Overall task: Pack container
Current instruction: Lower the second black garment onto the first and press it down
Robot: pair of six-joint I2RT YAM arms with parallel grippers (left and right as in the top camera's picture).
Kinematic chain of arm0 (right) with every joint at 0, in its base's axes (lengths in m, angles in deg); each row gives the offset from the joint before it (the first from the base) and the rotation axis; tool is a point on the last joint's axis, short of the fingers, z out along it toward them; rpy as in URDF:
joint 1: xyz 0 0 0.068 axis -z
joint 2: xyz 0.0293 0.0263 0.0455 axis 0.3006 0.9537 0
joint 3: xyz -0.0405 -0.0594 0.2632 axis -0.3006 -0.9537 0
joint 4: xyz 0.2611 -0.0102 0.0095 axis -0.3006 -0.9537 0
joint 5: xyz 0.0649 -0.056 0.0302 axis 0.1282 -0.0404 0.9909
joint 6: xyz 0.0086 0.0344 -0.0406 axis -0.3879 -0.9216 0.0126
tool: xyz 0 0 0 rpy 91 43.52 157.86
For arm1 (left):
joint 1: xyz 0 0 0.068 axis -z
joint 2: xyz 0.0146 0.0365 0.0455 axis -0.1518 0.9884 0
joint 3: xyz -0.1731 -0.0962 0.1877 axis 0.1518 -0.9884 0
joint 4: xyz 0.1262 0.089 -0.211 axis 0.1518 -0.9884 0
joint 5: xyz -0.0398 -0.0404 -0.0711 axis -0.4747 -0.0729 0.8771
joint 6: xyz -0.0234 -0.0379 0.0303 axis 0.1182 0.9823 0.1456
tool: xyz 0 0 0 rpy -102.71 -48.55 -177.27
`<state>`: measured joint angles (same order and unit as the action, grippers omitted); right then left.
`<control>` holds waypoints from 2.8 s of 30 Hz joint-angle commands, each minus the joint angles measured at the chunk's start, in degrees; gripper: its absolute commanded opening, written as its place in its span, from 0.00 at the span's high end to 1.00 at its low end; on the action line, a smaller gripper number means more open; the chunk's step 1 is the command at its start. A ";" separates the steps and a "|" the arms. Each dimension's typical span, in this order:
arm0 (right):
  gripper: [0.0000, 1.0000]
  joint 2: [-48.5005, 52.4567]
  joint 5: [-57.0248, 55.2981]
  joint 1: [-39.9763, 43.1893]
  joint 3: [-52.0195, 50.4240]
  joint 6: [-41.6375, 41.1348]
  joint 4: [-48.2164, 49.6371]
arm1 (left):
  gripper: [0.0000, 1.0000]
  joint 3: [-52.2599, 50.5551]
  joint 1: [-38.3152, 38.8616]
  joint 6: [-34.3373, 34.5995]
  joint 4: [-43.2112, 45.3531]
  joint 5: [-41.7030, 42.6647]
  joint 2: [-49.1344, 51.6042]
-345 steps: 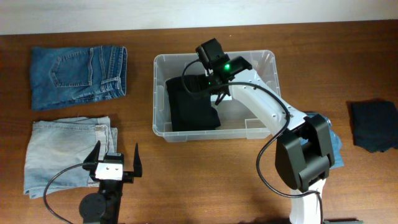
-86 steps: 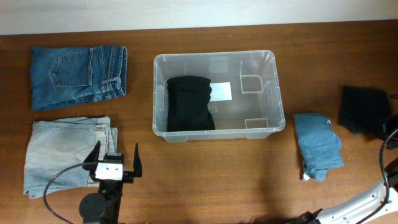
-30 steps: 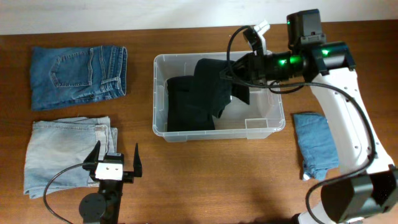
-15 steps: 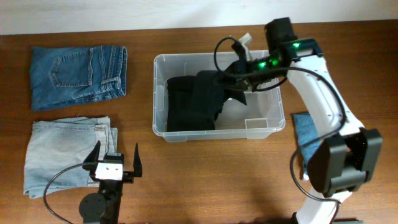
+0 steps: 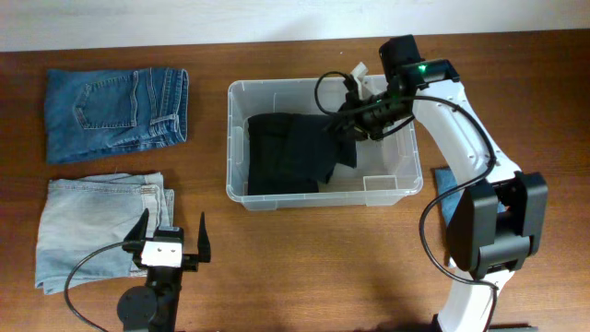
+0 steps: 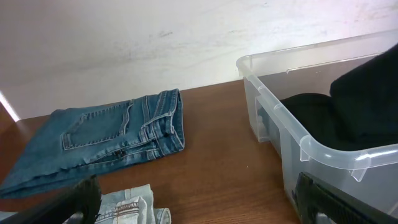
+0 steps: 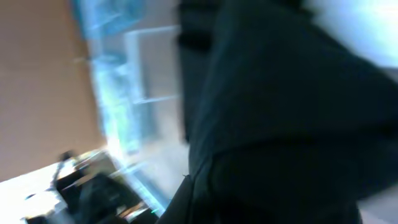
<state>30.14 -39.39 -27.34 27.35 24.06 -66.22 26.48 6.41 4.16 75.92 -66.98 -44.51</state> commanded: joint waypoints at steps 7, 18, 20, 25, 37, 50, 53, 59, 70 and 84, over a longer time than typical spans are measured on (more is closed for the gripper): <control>0.81 0.26 -33.86 -0.15 -0.09 1.01 0.28 | 0.01 -0.44 -0.24 -0.76 0.11 -0.24 -0.39; 0.81 0.15 -33.99 -0.33 -0.02 3.39 5.27 | 0.01 -0.44 -0.24 -0.76 0.13 -0.22 -0.39; 0.81 0.02 -24.83 -0.37 -0.02 8.13 5.81 | 0.01 -0.44 -0.24 -0.76 0.13 -0.24 -0.39; 0.81 0.07 -10.08 -0.98 -0.04 14.10 5.22 | 0.01 -0.44 -0.24 -0.74 0.11 -0.24 -0.39; 0.86 1.79 -15.39 -11.02 -0.09 17.92 4.52 | 0.01 -0.44 -0.24 -0.76 0.13 -0.22 -0.39; 0.89 9.42 -23.96 -14.40 -0.09 16.81 2.67 | 0.01 -0.44 -0.24 -0.76 0.13 -0.22 -0.39; 0.90 9.55 -31.95 -14.40 -0.09 15.28 1.66 | 0.01 -0.44 -0.24 -0.76 0.13 -0.22 -0.39; 0.89 9.51 -37.53 -14.40 -0.04 15.13 1.05 | 0.00 -0.44 -0.24 -0.74 0.11 -0.22 -0.39; 0.88 9.46 -37.48 -14.40 3.37 15.13 -1.27 | 0.01 -0.44 -0.24 -0.74 0.13 -0.24 -0.39; 0.84 9.46 -49.55 -14.40 3.37 10.82 -2.14 | 0.01 -0.44 -0.24 -0.76 0.11 -0.24 -0.39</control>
<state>39.32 -86.34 -41.77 29.52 35.97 -67.97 26.48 6.41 4.16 75.92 -66.98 -44.51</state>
